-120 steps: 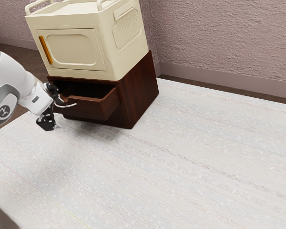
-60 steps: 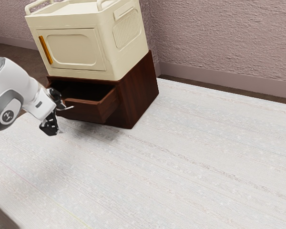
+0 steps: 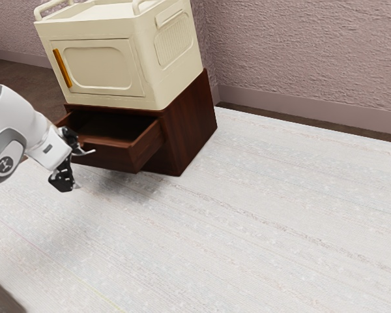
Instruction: Pull the drawer handle with one arm to open the drawer
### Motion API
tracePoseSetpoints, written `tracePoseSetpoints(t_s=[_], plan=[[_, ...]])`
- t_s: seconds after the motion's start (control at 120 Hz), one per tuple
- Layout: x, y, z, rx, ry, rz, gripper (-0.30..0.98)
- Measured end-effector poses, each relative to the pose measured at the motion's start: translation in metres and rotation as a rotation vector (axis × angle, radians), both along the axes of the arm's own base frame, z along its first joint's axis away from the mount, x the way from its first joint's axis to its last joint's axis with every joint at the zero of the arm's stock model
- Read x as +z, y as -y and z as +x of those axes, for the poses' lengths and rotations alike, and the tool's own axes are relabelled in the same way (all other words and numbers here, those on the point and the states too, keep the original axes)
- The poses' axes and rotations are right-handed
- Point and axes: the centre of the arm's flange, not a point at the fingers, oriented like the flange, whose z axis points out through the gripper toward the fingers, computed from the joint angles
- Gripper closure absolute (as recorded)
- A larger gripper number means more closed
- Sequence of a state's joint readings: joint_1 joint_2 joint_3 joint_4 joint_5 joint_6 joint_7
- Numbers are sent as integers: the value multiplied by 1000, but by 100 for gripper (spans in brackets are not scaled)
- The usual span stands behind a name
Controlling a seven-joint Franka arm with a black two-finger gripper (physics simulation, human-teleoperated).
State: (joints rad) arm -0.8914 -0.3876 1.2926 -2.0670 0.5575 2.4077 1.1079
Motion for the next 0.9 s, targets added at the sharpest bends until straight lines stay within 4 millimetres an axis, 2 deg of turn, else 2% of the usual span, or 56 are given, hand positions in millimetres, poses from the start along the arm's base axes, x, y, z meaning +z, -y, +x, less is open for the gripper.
tracePoseSetpoints(t_s=[0.442,0.708,0.9], plan=[[8,7,-17,11,6,9,5],[11,10,-27,17,9,12,3],[15,15,-27,11,21,15,1]])
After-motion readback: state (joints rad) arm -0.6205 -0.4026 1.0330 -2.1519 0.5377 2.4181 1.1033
